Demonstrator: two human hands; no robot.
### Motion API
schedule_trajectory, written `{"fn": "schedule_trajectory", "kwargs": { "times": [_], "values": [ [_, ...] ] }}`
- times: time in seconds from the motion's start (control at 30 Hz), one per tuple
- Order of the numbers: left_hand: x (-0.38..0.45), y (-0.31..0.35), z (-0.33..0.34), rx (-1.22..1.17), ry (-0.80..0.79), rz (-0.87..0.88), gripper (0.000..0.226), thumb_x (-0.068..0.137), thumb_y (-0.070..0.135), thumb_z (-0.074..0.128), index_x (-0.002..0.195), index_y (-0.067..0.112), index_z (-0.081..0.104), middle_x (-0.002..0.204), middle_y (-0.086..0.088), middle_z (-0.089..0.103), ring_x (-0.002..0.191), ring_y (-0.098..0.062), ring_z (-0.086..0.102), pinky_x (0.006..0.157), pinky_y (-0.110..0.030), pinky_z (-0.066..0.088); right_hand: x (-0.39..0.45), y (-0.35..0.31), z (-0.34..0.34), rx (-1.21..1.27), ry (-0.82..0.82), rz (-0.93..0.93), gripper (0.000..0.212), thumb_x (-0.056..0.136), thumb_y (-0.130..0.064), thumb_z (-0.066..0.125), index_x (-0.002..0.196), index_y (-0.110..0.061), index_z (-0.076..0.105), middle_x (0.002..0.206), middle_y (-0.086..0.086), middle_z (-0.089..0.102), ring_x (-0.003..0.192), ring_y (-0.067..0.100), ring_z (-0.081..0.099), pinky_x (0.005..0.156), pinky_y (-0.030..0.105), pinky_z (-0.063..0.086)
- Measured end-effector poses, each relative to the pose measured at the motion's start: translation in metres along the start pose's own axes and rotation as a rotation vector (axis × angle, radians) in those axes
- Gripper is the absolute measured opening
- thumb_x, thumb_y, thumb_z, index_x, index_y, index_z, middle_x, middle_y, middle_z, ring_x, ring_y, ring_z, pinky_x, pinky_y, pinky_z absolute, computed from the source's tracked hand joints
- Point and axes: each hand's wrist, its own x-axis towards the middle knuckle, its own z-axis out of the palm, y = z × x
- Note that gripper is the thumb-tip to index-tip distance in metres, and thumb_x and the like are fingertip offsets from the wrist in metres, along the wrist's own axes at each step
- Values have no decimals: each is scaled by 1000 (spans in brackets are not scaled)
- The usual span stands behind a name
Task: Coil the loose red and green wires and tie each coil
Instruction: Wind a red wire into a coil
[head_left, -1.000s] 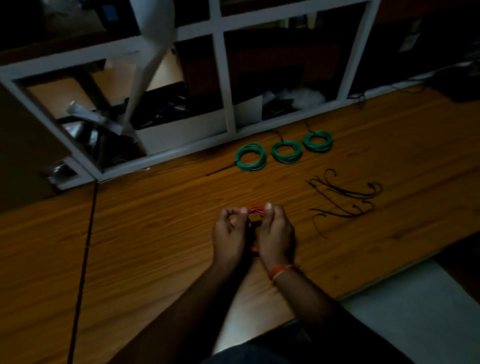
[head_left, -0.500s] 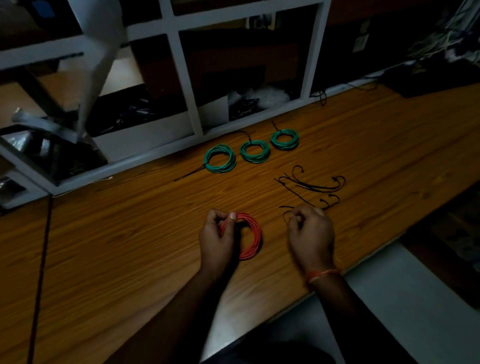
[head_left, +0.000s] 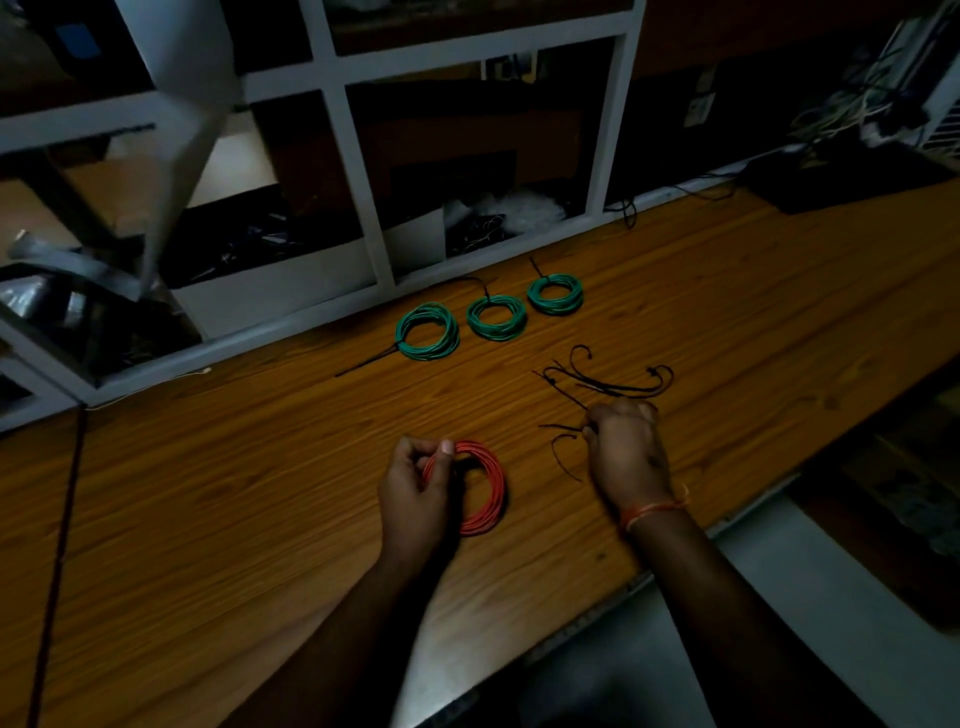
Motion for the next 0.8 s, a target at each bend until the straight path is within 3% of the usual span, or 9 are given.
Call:
{"fn": "schedule_trajectory", "kwargs": {
  "times": [0.13,0.2,0.27,0.37,0.47,0.6,0.8],
  "values": [
    [2,-1,-1,-87,4,-45,11,100,29,64,89,29,62,89,-16,75,85,-40,72,70,-46,53,-13,-3,2,233,138,-198,6,99,-12,55,98,-14,60,105,6,50,94,21,50,73,27,38],
    [3,-1,0,-100,3,-62,10,100,28,63,90,27,60,89,-17,75,80,-36,71,67,-42,51,-26,-12,-6,431,214,-275,7,101,-8,53,101,-12,60,107,2,50,91,12,51,73,16,42],
    [4,-1,0,-116,6,-71,11,101,27,62,94,20,57,89,-17,75,78,-32,70,66,-39,50,-38,-22,-14,635,268,-245,11,103,-7,50,106,-13,59,105,0,56,90,6,54,76,8,42],
    [4,-3,2,-140,6,-85,12,102,25,61,97,15,56,91,-17,75,86,-37,73,72,-45,53,-51,-36,-21,1000,208,-75,10,106,-12,48,107,-14,57,93,1,65,84,10,63,72,21,51],
    [6,-4,2,-160,16,-104,12,102,23,61,97,13,56,89,-17,74,80,-35,71,69,-42,50,-58,-46,-26,1201,161,-52,15,107,-17,46,104,-9,57,88,7,67,78,14,62,70,23,51],
    [10,-4,2,-142,36,-107,14,101,24,62,97,12,56,87,-23,71,71,-26,62,63,-37,45,-70,-61,-23,1285,75,-108,19,105,-21,46,99,-6,57,82,12,64,70,16,58,65,25,48],
    [15,-7,3,-166,75,-122,18,95,31,68,93,16,57,76,-10,68,70,-28,62,67,-44,47,-82,-69,-5,1046,-30,-194,13,106,-11,48,96,-15,56,74,3,65,65,10,61,61,23,48]
  ]
}}
